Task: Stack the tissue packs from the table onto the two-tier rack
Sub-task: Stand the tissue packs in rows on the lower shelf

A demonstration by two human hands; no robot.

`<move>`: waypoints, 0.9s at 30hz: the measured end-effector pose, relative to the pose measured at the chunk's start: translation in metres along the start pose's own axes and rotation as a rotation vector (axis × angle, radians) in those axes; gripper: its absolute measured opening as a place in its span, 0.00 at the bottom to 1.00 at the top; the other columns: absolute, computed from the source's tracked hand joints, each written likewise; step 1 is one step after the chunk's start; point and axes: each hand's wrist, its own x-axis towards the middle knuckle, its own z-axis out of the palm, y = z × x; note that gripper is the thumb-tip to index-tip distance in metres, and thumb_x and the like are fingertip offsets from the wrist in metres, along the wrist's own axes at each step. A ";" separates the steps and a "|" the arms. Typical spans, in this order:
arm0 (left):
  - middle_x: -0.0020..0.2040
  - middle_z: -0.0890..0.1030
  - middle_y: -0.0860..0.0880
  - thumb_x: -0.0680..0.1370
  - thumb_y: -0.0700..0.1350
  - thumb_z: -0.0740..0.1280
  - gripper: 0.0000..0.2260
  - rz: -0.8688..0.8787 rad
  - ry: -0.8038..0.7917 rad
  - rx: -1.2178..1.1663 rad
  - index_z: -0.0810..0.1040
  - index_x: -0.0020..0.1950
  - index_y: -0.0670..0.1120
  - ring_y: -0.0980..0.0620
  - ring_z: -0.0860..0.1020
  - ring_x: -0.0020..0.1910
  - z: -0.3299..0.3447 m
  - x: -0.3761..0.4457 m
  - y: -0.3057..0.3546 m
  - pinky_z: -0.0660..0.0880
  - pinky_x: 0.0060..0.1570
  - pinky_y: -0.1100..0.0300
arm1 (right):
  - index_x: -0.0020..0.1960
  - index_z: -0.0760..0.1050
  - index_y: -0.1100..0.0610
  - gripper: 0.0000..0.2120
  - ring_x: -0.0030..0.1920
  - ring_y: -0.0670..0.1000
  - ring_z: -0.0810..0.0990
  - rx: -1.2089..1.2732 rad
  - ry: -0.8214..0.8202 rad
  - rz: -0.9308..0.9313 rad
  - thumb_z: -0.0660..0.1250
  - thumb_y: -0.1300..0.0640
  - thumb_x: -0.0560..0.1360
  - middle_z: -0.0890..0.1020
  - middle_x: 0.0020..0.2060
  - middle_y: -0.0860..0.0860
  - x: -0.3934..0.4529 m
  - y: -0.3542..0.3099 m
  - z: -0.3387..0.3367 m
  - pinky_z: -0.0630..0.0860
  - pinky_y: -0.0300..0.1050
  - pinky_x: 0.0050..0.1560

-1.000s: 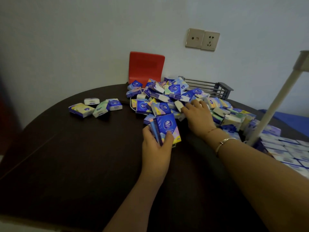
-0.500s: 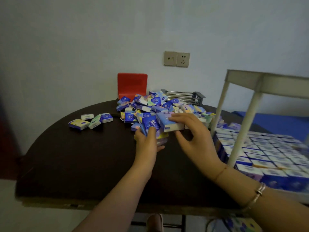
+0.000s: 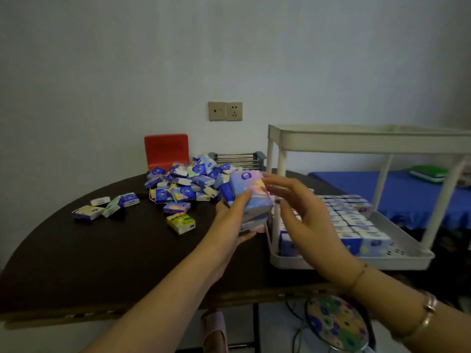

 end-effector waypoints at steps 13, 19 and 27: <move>0.77 0.53 0.56 0.77 0.57 0.61 0.38 0.374 -0.324 0.585 0.36 0.75 0.59 0.54 0.58 0.75 0.129 0.002 -0.037 0.57 0.74 0.50 | 0.69 0.63 0.71 0.18 0.50 0.57 0.76 0.787 0.096 0.822 0.51 0.69 0.80 0.74 0.59 0.62 -0.018 0.035 -0.109 0.75 0.28 0.46; 0.77 0.52 0.51 0.80 0.53 0.59 0.37 0.445 -0.360 0.850 0.35 0.76 0.52 0.51 0.51 0.76 0.163 0.033 -0.037 0.52 0.70 0.57 | 0.67 0.69 0.59 0.23 0.54 0.58 0.81 0.609 -0.022 0.773 0.65 0.62 0.72 0.80 0.58 0.62 -0.015 0.054 -0.153 0.80 0.50 0.51; 0.79 0.49 0.51 0.77 0.65 0.55 0.37 0.469 -0.476 1.319 0.43 0.78 0.50 0.48 0.50 0.77 0.173 0.085 -0.049 0.52 0.73 0.50 | 0.70 0.60 0.53 0.33 0.42 0.53 0.78 0.102 0.328 0.777 0.64 0.72 0.70 0.77 0.49 0.58 0.007 0.118 -0.201 0.76 0.42 0.38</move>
